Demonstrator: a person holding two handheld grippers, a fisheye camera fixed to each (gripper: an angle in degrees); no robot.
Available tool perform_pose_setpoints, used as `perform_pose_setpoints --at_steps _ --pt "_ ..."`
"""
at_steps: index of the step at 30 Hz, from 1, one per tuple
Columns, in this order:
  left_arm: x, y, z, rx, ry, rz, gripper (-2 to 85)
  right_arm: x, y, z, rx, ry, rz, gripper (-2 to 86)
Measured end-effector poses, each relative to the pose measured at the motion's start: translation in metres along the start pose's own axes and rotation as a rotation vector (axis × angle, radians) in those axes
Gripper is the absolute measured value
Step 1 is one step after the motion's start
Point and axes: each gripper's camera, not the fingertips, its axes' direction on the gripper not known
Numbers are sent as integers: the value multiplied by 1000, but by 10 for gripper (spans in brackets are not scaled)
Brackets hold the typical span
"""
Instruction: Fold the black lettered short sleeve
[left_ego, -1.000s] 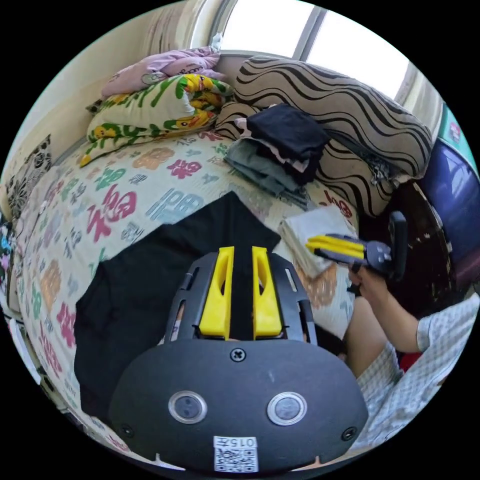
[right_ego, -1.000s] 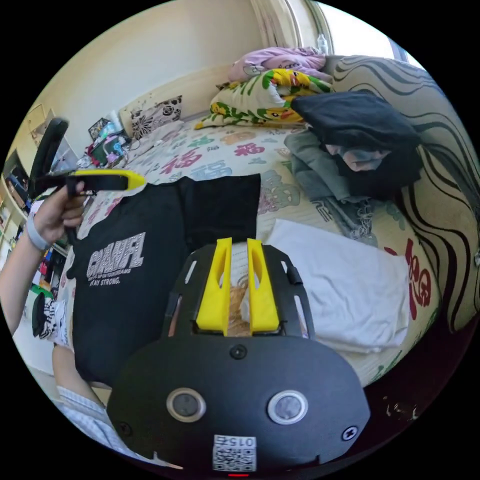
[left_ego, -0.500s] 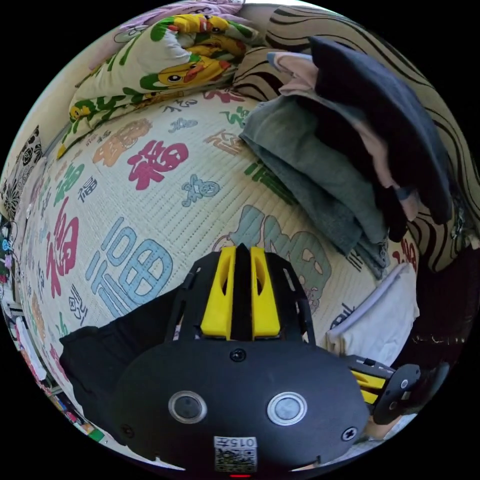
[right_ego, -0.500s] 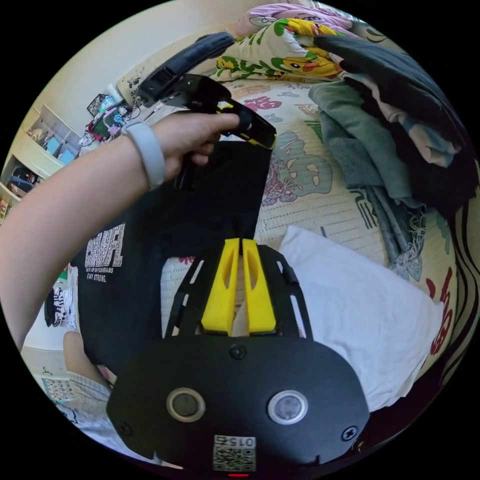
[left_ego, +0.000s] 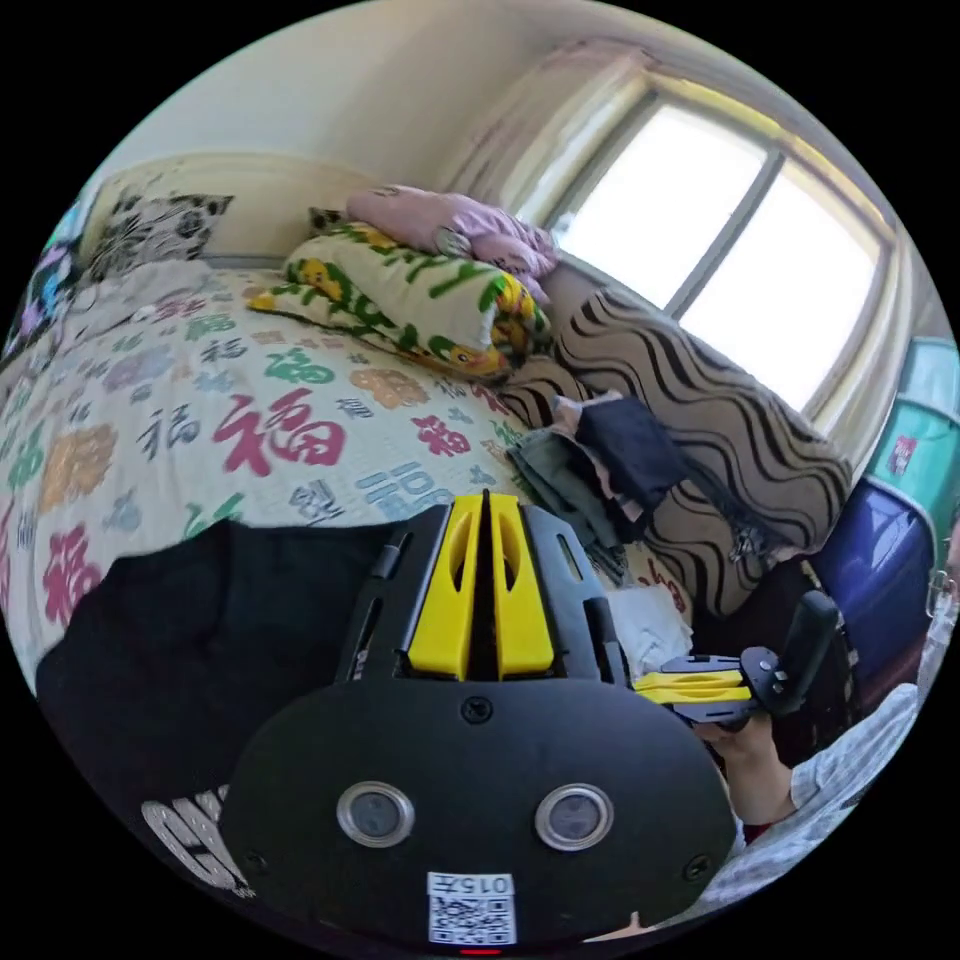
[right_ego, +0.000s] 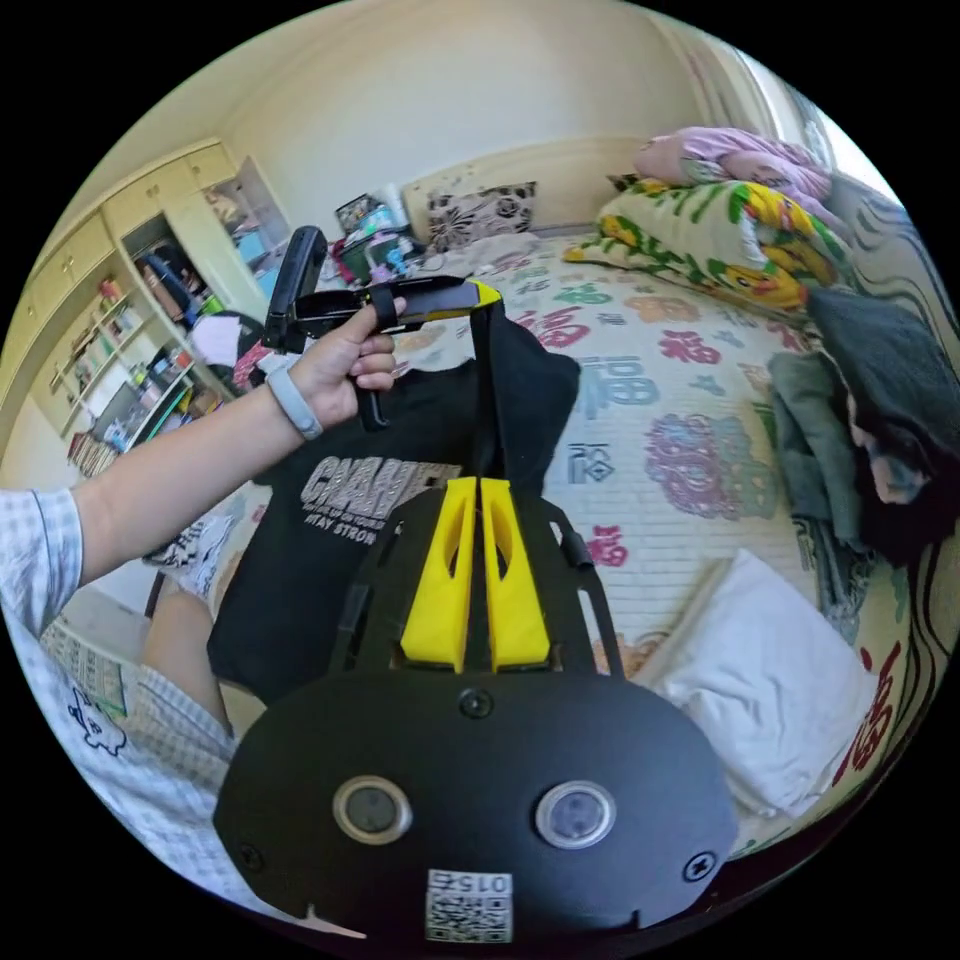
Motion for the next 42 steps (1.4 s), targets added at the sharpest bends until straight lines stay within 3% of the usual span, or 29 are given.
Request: perform_pose_setpoints --at_steps 9,12,17,21,23,29,33,37,42 --pt "-153 152 -143 91 -109 -456 15 -68 15 125 -232 4 -143 -6" --pt "-167 168 -171 142 -87 -507 53 -60 19 136 -197 22 -111 -2" --pt "-154 144 -169 5 -119 -404 98 -40 6 175 -175 -23 -37 2" --pt "-154 139 -144 -146 -167 -411 30 -49 3 246 -296 -29 -91 0" --pt "-151 137 -151 -148 -237 -390 19 -50 11 281 -403 -23 -101 -4" --pt "-136 125 -191 -203 -334 -282 43 -31 31 320 -424 -153 -64 -10" --pt "-96 103 -236 -74 -433 -127 57 -5 23 314 -210 -70 -18 -9" --pt "-74 64 -232 -60 -269 -48 58 26 5 337 -124 17 66 -7" --pt "-66 12 -171 -233 -214 -19 37 42 5 412 -258 139 80 -9"
